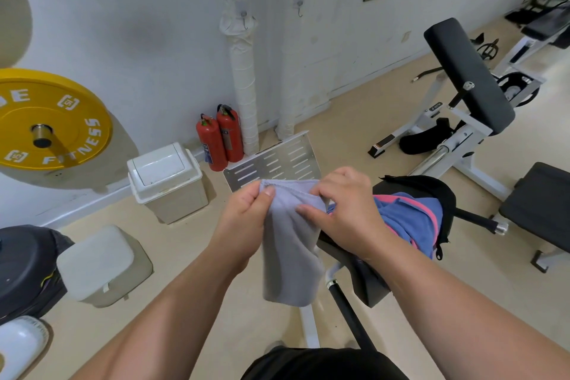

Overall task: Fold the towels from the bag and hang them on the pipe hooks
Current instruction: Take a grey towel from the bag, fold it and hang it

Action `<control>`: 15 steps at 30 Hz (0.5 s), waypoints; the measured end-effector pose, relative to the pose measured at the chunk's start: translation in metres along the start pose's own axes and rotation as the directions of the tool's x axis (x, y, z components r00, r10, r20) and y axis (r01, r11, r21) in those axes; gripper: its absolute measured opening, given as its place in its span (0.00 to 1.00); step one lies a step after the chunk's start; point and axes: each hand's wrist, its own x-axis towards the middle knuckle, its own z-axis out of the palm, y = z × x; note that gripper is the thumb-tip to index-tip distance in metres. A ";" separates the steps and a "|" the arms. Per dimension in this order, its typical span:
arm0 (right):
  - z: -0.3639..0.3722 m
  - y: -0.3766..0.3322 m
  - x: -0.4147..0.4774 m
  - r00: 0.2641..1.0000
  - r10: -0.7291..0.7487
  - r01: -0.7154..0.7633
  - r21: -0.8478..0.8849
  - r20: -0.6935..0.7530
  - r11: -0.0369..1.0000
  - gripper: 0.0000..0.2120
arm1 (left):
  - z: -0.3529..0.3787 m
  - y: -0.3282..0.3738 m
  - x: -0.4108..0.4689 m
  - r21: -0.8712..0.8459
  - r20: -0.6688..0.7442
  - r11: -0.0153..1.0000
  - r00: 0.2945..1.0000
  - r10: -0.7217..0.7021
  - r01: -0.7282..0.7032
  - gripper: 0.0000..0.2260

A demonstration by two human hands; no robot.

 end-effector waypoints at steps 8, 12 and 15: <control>-0.019 0.026 0.007 0.982 0.095 -0.130 0.215 0.165 0.968 0.08 | -0.028 -0.011 0.026 0.141 -0.044 0.989 0.998 0.037 -0.030 0.12; -0.024 0.011 0.015 0.952 0.223 -0.304 0.572 0.208 0.762 0.08 | -0.033 -0.001 0.029 0.101 0.010 0.988 0.994 0.112 -0.113 0.13; -0.033 0.000 0.021 0.952 0.243 -0.299 0.726 0.186 0.619 0.09 | -0.040 0.021 0.032 0.124 0.187 0.979 0.972 0.139 -0.164 0.26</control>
